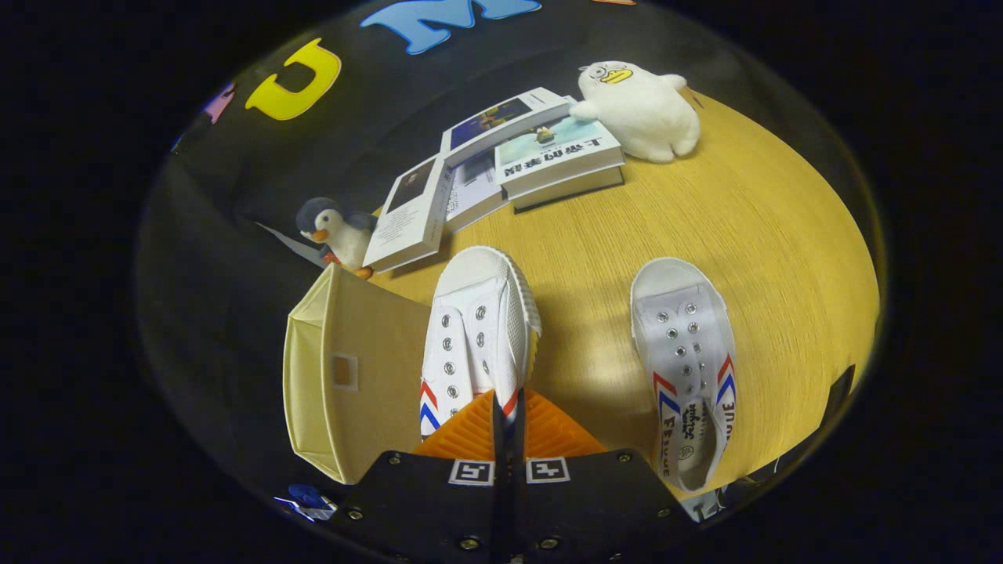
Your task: Open the storage box then place both shoes into the box .Put the left shoe in first, then the right shoe, with the right side of both shoes facing outward in a uniform manner.
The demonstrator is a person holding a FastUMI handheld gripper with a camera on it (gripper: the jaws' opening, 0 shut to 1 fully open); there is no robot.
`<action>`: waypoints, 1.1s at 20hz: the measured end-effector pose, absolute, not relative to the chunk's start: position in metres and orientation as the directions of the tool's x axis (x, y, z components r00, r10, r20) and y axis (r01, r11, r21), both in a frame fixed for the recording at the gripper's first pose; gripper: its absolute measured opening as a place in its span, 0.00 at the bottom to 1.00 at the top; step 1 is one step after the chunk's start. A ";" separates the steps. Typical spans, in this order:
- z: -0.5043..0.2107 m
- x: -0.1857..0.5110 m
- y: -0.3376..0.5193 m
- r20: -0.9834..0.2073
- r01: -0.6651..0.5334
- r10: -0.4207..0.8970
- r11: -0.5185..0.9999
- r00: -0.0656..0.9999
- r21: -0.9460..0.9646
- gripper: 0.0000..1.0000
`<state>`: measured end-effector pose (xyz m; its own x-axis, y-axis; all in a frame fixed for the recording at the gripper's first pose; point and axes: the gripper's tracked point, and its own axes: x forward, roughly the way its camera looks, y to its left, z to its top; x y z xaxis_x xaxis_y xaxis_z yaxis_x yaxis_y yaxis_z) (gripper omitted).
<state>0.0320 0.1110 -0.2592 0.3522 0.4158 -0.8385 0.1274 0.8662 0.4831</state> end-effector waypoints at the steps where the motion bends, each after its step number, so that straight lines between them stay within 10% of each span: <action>1: -0.249 0.035 0.117 -0.830 0.115 0.426 0.863 0.359 0.493 0.01; 22: -0.191 0.062 0.287 -0.783 -0.080 0.511 0.851 0.355 0.519 0.00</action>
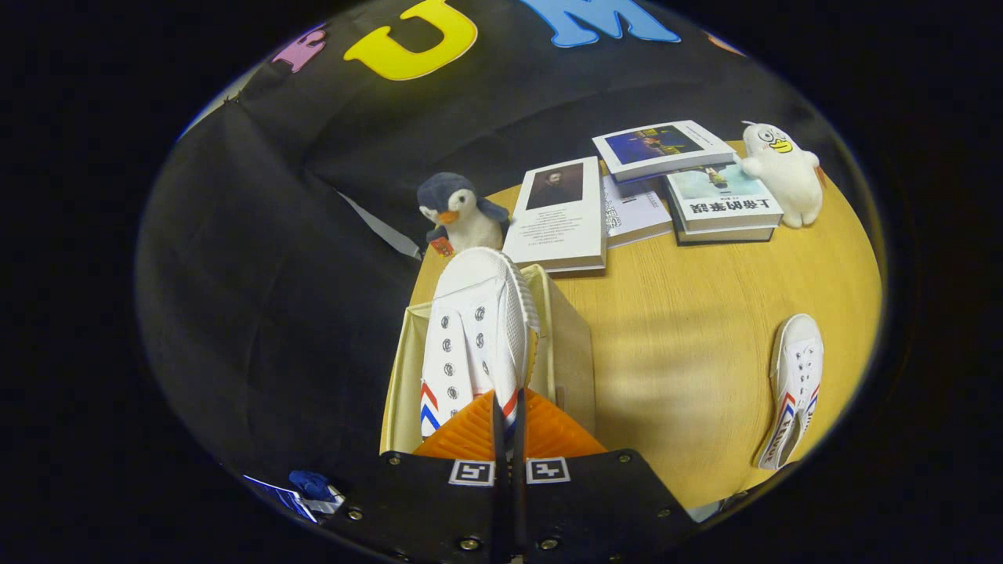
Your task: Open the storage box then place both shoes into the box .Put the left shoe in first, then the right shoe, with the right side of both shoes facing outward in a uniform manner.
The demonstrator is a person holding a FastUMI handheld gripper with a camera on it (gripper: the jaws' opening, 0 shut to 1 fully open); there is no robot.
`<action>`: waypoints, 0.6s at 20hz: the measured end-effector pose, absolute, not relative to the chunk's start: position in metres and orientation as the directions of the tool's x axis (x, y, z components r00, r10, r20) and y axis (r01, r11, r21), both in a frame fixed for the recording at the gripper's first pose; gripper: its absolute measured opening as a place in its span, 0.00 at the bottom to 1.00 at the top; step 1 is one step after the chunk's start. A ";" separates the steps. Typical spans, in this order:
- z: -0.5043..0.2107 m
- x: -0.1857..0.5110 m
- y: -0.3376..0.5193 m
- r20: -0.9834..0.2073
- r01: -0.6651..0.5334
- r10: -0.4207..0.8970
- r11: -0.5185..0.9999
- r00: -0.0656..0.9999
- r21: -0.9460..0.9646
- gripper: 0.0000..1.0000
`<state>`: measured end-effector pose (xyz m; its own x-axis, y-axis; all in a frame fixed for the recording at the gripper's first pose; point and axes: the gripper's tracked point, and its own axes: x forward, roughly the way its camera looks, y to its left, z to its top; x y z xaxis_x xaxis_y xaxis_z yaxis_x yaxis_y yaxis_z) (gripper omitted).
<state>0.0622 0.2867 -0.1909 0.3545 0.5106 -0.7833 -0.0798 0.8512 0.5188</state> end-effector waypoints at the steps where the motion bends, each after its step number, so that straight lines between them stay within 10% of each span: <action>1: -0.194 0.061 0.294 -0.787 -0.085 0.509 0.854 0.349 0.514 0.00; 12: -0.245 0.041 0.360 -0.834 -0.102 0.479 0.877 0.274 0.470 0.01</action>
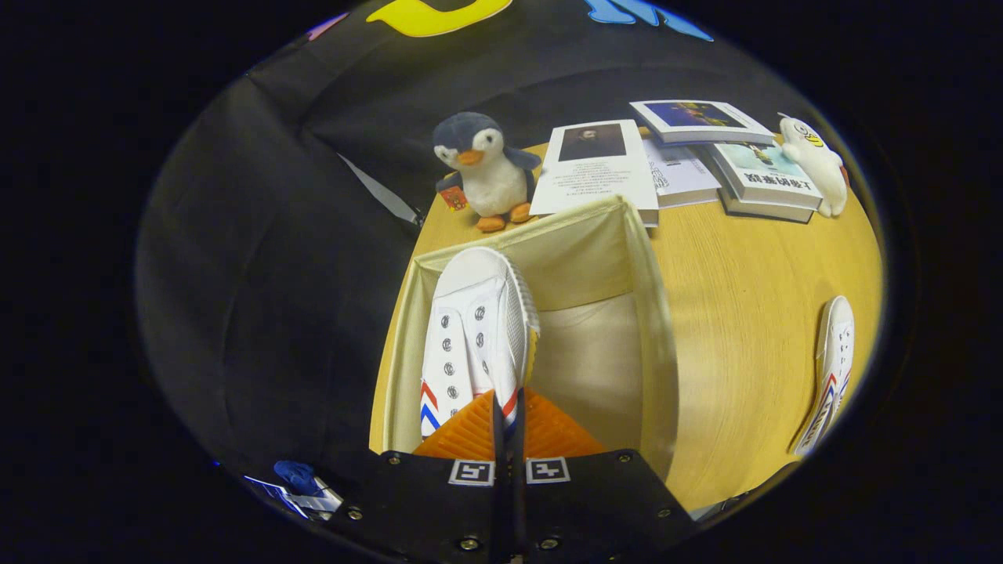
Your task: Open the storage box then place both shoes into the box .Put the left shoe in first, then the right shoe, with the right side of both shoes facing outward in a uniform manner.
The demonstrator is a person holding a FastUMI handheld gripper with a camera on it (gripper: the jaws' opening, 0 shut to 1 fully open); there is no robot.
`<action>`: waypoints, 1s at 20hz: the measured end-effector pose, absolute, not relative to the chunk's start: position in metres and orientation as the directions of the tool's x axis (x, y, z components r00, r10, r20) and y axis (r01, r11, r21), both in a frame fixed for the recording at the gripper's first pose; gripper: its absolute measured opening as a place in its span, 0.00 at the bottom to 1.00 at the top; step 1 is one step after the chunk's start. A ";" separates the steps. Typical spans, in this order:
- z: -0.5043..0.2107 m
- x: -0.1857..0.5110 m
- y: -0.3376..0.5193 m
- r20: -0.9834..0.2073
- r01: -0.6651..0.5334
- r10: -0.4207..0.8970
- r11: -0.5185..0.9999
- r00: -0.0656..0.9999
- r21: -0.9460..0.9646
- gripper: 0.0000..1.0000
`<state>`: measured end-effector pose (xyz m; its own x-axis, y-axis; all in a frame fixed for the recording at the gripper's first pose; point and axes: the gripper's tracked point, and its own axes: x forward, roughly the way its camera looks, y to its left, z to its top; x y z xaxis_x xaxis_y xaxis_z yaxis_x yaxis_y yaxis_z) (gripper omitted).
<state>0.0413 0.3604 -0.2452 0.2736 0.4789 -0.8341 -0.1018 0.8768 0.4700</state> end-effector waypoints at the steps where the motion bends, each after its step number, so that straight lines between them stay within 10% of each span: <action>1: -0.253 0.040 0.363 -0.842 -0.097 0.468 0.883 0.267 0.460 0.01; 15: -0.298 0.031 0.394 -0.884 -0.125 0.417 0.908 0.210 0.399 0.04; 17: -0.286 0.035 0.402 -0.849 -0.142 0.471 0.882 0.241 0.449 0.31; 20: -0.270 0.037 0.394 -0.834 -0.201 0.483 0.875 0.269 0.441 0.99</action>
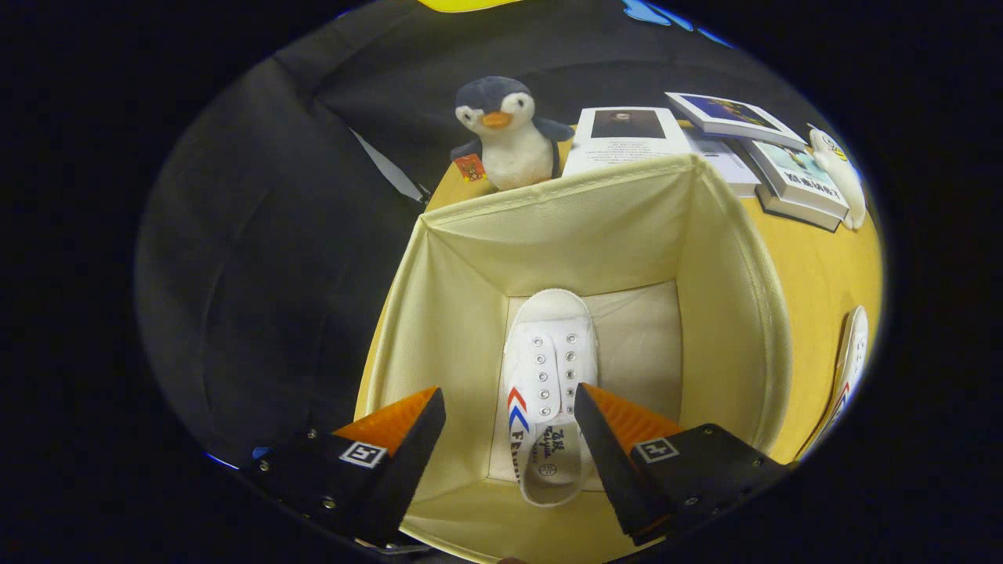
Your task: Open the storage box then place both shoes into the box .Put the left shoe in first, then the right shoe, with the right side of both shoes facing outward in a uniform manner.
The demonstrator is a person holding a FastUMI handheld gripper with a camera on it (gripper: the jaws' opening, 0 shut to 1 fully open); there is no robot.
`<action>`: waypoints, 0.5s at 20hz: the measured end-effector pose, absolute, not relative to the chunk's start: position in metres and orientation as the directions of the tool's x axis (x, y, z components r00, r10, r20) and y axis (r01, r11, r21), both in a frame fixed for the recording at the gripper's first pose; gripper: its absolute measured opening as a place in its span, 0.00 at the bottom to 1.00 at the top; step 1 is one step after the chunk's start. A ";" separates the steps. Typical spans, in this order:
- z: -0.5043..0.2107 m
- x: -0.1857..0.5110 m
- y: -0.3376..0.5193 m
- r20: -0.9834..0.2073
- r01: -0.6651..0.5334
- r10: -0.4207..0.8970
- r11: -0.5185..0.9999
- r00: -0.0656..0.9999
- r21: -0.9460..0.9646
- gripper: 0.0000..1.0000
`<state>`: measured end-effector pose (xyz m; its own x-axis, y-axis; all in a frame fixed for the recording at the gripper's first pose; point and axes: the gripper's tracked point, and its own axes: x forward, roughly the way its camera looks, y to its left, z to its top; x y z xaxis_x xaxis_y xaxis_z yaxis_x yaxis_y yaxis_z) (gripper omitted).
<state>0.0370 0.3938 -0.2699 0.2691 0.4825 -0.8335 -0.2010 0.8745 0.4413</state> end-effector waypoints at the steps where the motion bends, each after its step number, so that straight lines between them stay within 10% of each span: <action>1: -0.264 0.039 0.389 -0.828 -0.222 0.482 0.874 0.287 0.432 0.99; 10: -0.198 0.048 0.333 -0.742 -0.302 0.515 0.856 0.429 0.419 0.98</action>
